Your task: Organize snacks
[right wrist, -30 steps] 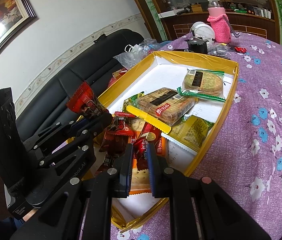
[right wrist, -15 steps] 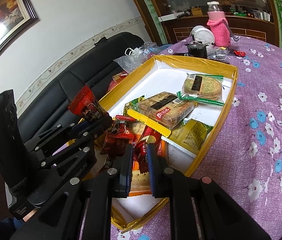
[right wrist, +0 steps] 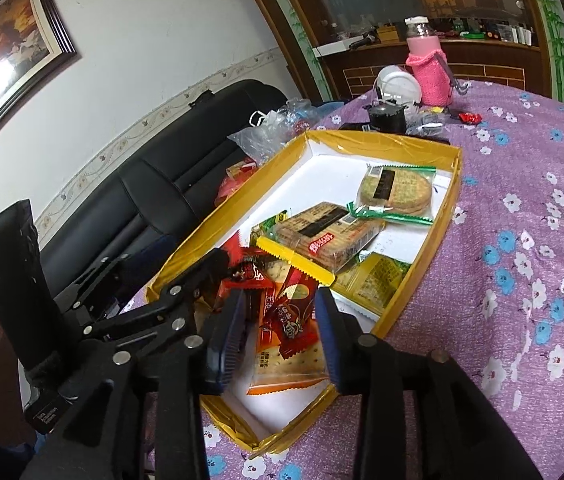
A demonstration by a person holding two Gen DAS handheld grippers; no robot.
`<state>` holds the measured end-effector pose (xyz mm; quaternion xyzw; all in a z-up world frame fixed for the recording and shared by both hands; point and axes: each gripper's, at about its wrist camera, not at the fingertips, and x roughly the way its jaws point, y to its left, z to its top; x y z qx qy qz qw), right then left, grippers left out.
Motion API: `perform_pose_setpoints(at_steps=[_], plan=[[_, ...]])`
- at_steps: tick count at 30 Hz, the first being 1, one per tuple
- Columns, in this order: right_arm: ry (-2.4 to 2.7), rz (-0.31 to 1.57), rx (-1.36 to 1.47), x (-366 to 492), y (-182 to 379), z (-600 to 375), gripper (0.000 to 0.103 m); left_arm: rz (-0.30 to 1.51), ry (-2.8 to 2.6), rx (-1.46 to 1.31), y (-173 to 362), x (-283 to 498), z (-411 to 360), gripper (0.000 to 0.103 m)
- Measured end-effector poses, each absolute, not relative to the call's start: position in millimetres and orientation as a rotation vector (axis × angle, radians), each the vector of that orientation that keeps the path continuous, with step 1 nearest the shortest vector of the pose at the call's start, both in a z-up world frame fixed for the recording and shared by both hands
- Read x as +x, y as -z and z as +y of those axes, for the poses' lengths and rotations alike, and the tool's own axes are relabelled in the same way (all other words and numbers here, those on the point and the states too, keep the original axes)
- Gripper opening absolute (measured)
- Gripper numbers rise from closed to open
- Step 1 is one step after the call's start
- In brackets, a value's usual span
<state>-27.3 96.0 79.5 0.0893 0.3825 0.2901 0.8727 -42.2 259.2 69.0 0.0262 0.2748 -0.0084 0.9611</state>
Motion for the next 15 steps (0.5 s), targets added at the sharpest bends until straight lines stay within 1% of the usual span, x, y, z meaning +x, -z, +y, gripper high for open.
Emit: perform_pose_setpoints(at_steps=[1, 3, 5, 6, 8, 9, 10, 11, 12, 15], plan=[[-0.604, 0.797, 0.188, -28, -80, 95, 0.037, 0.555, 0.016, 0.052, -70, -43, 260, 0.069], [-0.601, 0.795, 0.196, -29, -82, 93, 0.042, 0.556, 0.015, 0.047, -72, -43, 260, 0.070], [-0.598, 0.787, 0.199, -31, -84, 90, 0.046, 0.556, 0.016, 0.038, -74, -43, 262, 0.075], [-0.595, 0.783, 0.200, -31, -85, 89, 0.047, 0.554, 0.016, 0.033, -75, -44, 262, 0.078], [-0.586, 0.778, 0.208, -33, -86, 84, 0.048, 0.545, 0.019, 0.026, -78, -45, 262, 0.080], [-0.581, 0.778, 0.212, -32, -87, 82, 0.049, 0.541, 0.019, 0.026, -79, -47, 262, 0.083], [-0.576, 0.777, 0.215, -33, -87, 79, 0.052, 0.535, 0.020, 0.026, -81, -48, 261, 0.090], [-0.570, 0.774, 0.218, -33, -88, 77, 0.054, 0.528, 0.020, 0.024, -82, -49, 261, 0.094], [-0.565, 0.771, 0.219, -33, -89, 75, 0.055, 0.515, 0.018, 0.021, -85, -51, 261, 0.098], [-0.542, 0.761, 0.213, -36, -90, 69, 0.058, 0.481, 0.009, 0.023, -91, -56, 259, 0.101]])
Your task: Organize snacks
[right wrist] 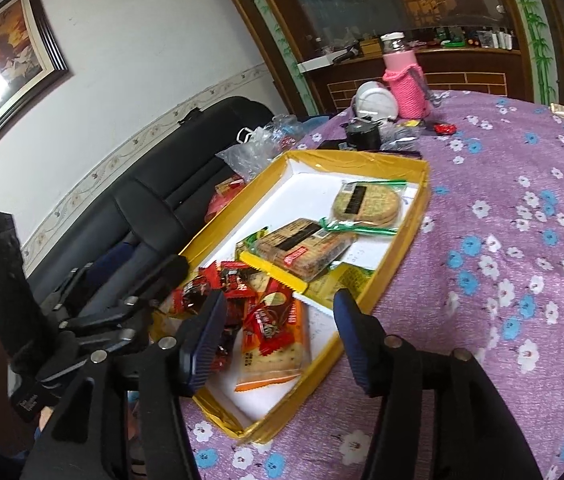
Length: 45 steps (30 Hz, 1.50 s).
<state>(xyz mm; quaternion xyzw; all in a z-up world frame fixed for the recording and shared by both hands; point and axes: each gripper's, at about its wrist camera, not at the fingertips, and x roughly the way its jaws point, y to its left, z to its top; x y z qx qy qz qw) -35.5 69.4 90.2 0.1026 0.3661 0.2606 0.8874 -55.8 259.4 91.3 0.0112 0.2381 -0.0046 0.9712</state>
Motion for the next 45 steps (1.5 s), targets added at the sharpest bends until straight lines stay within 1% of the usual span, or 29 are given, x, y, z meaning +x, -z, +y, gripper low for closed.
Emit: perform_pose_setpoints(at_steps=[2, 4, 7, 12, 17, 24, 37, 45], plan=[[-0.527, 0.758, 0.210, -37, -91, 66, 0.063, 0.466, 0.005, 0.032, -95, -59, 258, 0.102], [-0.517, 0.750, 0.198, -39, -92, 65, 0.065, 0.463, -0.002, 0.044, -98, -60, 256, 0.102], [-0.480, 0.735, 0.164, -43, -93, 63, 0.071, 0.487, -0.041, 0.068, -100, -59, 251, 0.102], [-0.409, 0.714, 0.080, -52, -93, 60, 0.071, 0.574, -0.101, 0.066, -97, -51, 254, 0.102], [-0.390, 0.707, 0.061, -56, -90, 56, 0.071, 0.610, -0.152, 0.090, -97, -47, 257, 0.102], [-0.384, 0.707, 0.059, -57, -89, 53, 0.072, 0.617, -0.125, 0.048, -102, -51, 263, 0.102], [-0.376, 0.702, 0.059, -66, -94, 49, 0.074, 0.601, -0.161, 0.111, -105, -54, 248, 0.102], [-0.395, 0.685, 0.040, -72, -97, 55, 0.076, 0.578, -0.201, 0.112, -110, -59, 252, 0.102]])
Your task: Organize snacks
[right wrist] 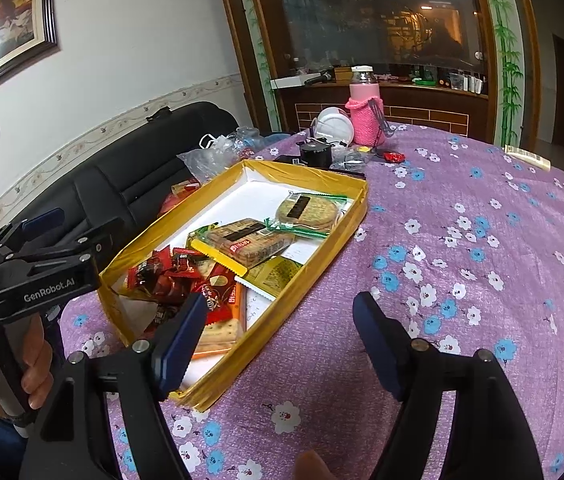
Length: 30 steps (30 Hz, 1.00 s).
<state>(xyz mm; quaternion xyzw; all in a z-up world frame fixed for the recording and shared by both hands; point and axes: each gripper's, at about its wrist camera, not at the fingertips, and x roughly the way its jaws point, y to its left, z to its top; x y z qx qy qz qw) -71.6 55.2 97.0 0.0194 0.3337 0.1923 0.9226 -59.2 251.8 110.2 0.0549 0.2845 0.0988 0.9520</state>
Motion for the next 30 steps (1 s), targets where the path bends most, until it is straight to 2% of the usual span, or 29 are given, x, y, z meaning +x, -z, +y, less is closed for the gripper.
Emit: perform_pose_setpoints(at_steps=[5, 16, 20, 23, 30], plan=[[-0.399, 0.671, 0.034, -74.9, -98.3, 56.1, 0.081, 0.579, -0.221, 0.114, -110.4, -60.1, 253.6, 0.102], [-0.398, 0.681, 0.038, -73.3, -96.2, 56.8, 0.082, 0.592, -0.237, 0.122, -105.4, -56.4, 253.2, 0.102], [-0.383, 0.658, 0.014, -74.0, -95.6, 58.5, 0.095, 0.596, -0.236, 0.116, -103.7, -55.1, 254.1, 0.102], [-0.389, 0.638, 0.001, -76.3, -96.8, 59.7, 0.101, 0.596, -0.238, 0.118, -103.5, -54.8, 254.4, 0.102], [-0.382, 0.614, 0.013, -74.8, -96.2, 55.3, 0.103, 0.599, -0.241, 0.117, -101.7, -54.3, 255.6, 0.102]])
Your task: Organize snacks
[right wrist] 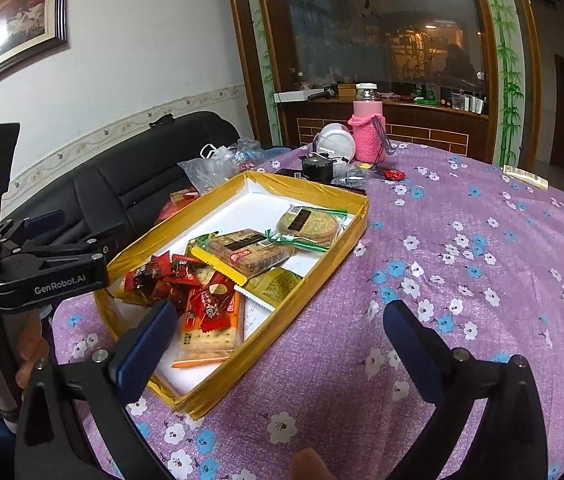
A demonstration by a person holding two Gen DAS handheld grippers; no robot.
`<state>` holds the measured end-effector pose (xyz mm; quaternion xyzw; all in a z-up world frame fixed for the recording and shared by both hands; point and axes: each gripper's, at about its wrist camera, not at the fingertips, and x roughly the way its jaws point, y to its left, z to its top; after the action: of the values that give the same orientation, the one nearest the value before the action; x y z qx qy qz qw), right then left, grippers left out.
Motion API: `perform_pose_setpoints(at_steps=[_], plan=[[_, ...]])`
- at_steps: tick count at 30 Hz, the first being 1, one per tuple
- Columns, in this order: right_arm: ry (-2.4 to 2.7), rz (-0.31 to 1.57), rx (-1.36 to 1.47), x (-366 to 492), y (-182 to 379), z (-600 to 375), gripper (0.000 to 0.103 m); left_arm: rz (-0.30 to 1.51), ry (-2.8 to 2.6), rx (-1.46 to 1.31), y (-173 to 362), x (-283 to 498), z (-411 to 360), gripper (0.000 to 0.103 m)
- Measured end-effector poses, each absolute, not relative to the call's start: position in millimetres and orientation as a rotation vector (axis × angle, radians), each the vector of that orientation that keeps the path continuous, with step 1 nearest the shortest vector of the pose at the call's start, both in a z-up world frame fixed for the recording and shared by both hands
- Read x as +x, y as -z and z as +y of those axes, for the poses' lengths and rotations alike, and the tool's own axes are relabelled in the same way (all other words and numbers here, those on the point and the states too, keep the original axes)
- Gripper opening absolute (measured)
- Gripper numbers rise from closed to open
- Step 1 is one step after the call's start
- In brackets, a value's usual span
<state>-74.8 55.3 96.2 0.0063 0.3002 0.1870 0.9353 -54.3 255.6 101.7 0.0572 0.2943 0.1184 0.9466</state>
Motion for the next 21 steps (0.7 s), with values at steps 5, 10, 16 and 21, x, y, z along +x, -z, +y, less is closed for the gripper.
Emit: perform_pose_setpoints(at_steps=[5, 10, 16, 21], plan=[[-0.366, 0.604, 0.001, -74.2, -97.0, 55.2, 0.103, 0.605, -0.239, 0.115, -100.2, -53.5, 255.5, 0.102], [-0.367, 0.605, 0.002, -74.2, -96.8, 55.0, 0.103, 0.606, -0.239, 0.115, -100.0, -54.1, 255.8, 0.102], [-0.362, 0.609, 0.017, -74.6, -96.9, 53.3, 0.103, 0.609, -0.235, 0.115, -98.4, -53.6, 254.5, 0.102], [-0.359, 0.611, 0.020, -73.9, -96.8, 51.2, 0.103, 0.615, -0.228, 0.115, -97.1, -52.9, 251.4, 0.102]])
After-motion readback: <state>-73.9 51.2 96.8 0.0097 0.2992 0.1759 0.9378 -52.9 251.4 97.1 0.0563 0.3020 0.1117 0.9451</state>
